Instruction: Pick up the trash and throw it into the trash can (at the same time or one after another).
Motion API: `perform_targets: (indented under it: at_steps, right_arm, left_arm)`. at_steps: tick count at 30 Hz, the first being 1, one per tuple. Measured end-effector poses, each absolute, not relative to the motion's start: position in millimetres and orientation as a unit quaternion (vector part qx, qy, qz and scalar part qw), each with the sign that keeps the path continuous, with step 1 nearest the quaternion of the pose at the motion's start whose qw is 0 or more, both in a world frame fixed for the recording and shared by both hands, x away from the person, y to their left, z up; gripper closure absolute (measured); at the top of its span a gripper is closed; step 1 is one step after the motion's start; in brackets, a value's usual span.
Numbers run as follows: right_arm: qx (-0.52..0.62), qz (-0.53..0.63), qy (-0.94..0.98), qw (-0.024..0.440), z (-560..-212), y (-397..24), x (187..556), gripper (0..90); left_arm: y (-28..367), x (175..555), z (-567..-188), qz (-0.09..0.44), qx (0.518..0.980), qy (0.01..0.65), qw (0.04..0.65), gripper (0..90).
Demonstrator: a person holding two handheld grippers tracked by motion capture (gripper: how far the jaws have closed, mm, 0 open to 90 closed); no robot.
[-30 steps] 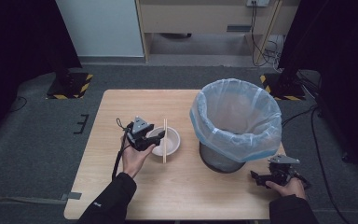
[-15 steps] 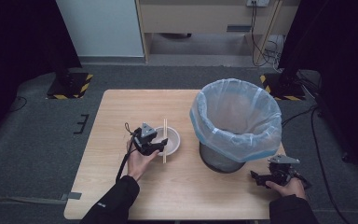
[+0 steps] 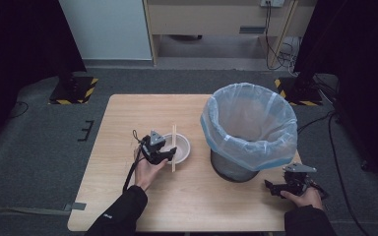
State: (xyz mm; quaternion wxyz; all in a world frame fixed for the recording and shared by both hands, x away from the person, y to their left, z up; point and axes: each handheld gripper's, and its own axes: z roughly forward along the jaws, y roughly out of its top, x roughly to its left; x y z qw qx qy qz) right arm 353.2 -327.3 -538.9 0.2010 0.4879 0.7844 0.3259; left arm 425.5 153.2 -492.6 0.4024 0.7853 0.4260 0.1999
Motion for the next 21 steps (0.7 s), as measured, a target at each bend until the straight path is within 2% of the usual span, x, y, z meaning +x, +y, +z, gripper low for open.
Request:
perform_targets:
  at_steps: [12, 21]
  right_arm:
    - [0.488, 0.326, 0.784, 0.201, -538.9, -327.3, 353.2, 0.8]
    - [0.488, 0.326, 0.784, 0.201, -538.9, -327.3, 353.2, 0.8]
  left_arm:
    - [156.3, 426.2, -493.1, 0.201, 0.788, 0.432, 0.389, 46.4]
    - [160.9, 426.8, -493.1, 0.207, 0.788, 0.447, 0.369, 53.0]
